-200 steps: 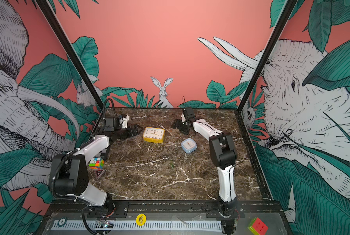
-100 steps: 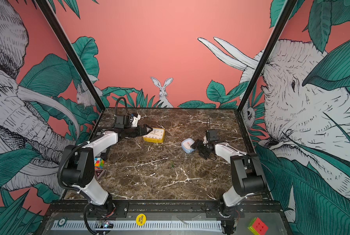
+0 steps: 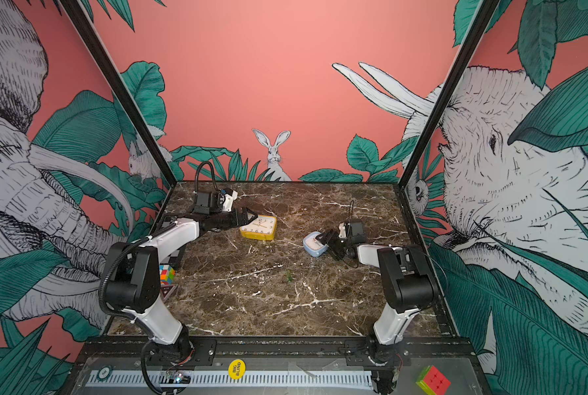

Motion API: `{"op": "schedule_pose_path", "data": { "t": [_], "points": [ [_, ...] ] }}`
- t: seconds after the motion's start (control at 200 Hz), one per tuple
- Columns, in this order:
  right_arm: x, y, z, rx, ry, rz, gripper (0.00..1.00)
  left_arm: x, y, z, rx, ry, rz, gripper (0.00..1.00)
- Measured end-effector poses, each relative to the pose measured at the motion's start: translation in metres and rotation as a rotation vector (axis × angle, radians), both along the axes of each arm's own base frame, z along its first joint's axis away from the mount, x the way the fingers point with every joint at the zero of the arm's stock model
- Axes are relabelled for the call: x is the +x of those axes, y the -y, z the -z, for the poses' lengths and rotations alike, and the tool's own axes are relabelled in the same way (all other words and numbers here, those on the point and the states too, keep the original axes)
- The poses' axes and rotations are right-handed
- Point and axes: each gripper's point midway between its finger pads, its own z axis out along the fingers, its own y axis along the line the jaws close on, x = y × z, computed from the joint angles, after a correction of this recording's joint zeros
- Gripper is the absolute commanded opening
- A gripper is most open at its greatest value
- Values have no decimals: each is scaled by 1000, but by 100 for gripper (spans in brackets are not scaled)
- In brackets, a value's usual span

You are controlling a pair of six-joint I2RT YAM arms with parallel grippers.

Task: Insert the battery into the alarm
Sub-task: Adjust the alarm at the center of the board.

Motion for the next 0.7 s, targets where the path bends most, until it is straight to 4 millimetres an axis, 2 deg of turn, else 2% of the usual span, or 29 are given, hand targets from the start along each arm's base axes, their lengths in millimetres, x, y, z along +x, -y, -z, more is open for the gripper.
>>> {"op": "schedule_pose_path", "data": {
  "t": [0.3, 0.7],
  "points": [
    [9, -7, 5, 85, 34, 14, 51, -2, 1, 2, 6, -8, 0, 98],
    [11, -13, -1, 135, 68, -3, 37, -5, 0, 5, 11, -26, 1, 98]
  ]
}}
